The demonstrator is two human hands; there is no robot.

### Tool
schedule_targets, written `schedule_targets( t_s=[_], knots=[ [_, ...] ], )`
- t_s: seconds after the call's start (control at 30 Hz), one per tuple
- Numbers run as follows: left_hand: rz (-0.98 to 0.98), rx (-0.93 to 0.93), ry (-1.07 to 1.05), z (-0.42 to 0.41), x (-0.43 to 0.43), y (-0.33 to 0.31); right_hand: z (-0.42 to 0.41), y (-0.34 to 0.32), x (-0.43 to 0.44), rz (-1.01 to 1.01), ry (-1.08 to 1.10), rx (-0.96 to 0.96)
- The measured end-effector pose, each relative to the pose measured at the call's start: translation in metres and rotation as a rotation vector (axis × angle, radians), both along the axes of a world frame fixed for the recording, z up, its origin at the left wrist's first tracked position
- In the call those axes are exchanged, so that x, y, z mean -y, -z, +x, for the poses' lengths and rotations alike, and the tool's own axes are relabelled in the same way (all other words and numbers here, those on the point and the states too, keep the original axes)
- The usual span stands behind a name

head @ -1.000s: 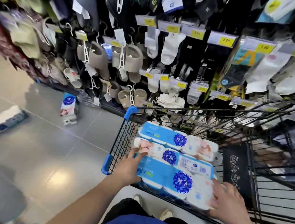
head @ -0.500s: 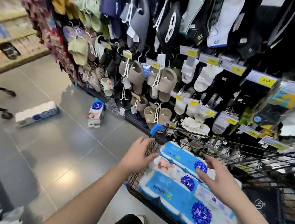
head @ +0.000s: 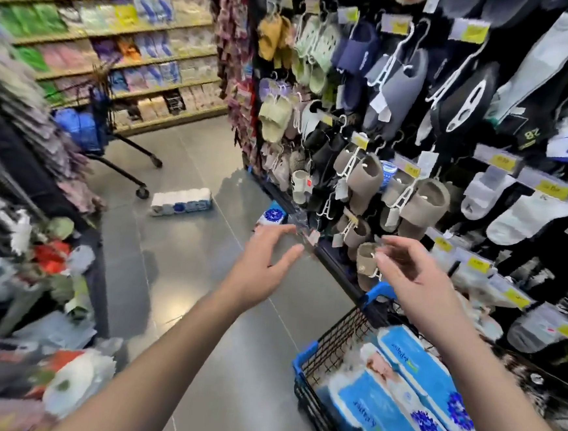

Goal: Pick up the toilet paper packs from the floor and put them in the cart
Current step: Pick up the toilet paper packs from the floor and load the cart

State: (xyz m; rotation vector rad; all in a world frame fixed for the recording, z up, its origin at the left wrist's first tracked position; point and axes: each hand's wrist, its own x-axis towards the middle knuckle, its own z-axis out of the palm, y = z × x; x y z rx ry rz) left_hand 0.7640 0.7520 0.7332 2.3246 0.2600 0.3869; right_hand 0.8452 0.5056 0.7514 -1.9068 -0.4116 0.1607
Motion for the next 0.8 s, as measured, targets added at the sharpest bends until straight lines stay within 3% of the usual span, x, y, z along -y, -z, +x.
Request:
schedule_targets(
  t_s=[0.37,0.8],
  knots=[
    [-0.164,0.048,-0.358,-0.074,-0.097,-0.003,0.003,0.013,-0.109,0.073,-0.242,-0.033],
    [-0.32,0.114,-0.487,-0.071,-0.271,0.006,0.039,0.013,-0.302,0.028,-0.327,-0.083]
  ],
)
